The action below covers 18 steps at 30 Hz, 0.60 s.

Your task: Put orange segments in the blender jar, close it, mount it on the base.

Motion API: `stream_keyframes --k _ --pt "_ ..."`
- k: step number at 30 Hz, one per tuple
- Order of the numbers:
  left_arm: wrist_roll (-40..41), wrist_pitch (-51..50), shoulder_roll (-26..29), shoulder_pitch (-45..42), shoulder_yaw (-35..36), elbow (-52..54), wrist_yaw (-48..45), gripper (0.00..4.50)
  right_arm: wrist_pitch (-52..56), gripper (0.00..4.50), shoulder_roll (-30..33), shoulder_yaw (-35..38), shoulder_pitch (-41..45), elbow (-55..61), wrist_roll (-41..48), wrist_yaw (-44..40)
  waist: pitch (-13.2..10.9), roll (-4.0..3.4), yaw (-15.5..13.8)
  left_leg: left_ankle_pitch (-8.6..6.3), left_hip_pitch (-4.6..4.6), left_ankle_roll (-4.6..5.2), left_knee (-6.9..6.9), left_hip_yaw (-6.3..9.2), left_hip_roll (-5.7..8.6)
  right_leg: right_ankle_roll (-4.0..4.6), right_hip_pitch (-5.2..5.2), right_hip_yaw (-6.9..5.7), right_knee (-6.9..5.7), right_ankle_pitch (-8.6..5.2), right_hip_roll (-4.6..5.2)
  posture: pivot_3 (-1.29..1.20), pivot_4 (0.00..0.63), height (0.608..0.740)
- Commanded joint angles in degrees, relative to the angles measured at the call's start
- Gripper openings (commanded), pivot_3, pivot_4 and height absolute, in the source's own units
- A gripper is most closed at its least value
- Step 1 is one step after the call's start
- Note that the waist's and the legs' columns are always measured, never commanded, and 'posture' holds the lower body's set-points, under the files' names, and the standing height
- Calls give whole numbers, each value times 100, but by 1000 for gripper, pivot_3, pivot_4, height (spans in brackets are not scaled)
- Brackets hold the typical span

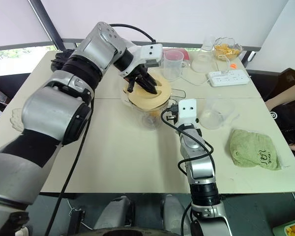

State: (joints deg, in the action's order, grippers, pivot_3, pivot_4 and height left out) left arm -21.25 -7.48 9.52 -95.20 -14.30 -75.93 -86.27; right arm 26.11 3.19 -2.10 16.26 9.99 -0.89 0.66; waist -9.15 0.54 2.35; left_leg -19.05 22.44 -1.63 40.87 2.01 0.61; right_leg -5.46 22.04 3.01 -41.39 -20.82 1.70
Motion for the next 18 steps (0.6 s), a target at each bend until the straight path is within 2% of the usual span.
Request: stream_keyframes --k 1,11,18 --pt "-344 -66 -78 384 -345 -307 15 275 37 877 76 -44 -24 340 -11 -134 0 0 0 0 -1 0 0 0 0 0 -2 0 1 0 0 0 150 740" --pt "-217 213 -100 586 -239 -280 330 275 169 877 154 -7 -133 522 -13 -165 20 -16 -26 -2 -14 4 0 13 0 0 -31 -6 19 0 -1 0 150 740" --pt "134 168 -71 662 157 -245 661 275 294 877 278 25 -268 688 41 -250 22 -20 -126 -8 -44 14 0 21 8 -4 -67 -13 31 -2 -1 0 150 740"
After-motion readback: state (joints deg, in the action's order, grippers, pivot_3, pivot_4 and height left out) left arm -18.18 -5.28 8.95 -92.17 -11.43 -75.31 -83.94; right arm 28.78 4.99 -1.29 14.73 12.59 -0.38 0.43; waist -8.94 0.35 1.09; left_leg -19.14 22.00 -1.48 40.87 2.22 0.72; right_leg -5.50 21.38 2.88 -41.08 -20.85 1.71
